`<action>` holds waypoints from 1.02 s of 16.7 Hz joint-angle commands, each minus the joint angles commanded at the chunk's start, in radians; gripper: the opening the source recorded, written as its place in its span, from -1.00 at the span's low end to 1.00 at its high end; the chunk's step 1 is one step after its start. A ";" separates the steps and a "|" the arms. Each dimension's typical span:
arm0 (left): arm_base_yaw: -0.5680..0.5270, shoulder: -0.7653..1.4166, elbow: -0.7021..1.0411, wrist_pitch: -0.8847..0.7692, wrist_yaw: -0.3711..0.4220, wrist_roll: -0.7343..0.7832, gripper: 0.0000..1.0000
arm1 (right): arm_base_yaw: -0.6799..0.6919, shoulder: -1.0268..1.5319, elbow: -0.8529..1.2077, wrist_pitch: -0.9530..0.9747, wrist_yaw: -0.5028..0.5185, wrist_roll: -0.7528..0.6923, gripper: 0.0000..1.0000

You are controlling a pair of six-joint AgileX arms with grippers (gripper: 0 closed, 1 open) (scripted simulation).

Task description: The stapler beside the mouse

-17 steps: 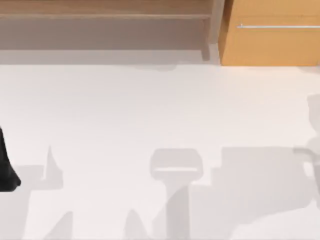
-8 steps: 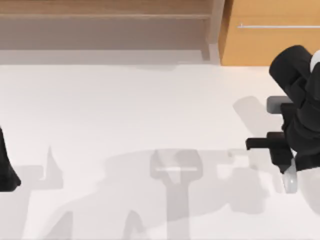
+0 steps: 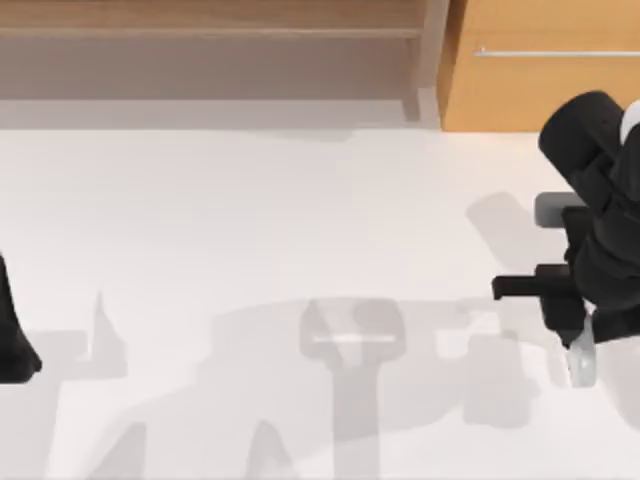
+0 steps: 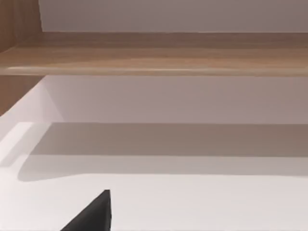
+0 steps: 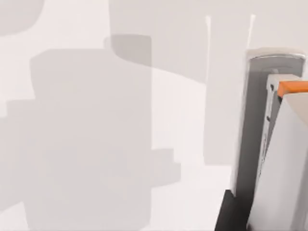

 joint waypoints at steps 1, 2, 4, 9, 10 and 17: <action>0.000 0.000 0.000 0.000 0.000 0.000 1.00 | -0.003 0.002 -0.002 -0.003 0.000 0.004 -1.00; 0.000 0.000 0.000 0.000 0.000 0.000 1.00 | -0.006 0.003 -0.004 -0.007 -0.002 0.007 -1.00; 0.000 0.000 0.000 0.000 0.000 0.000 1.00 | -0.011 0.007 -0.011 -0.017 -0.012 0.014 -1.00; 0.000 0.000 0.000 0.000 0.000 0.000 1.00 | -0.020 0.017 -0.030 -0.041 -0.069 0.023 -1.00; 0.000 0.000 0.000 0.000 0.000 0.000 1.00 | -0.021 0.018 -0.032 -0.042 -0.082 0.023 -1.00; 0.000 0.000 0.000 0.000 0.000 0.000 1.00 | -0.007 0.017 -0.033 0.038 -0.074 0.010 -1.00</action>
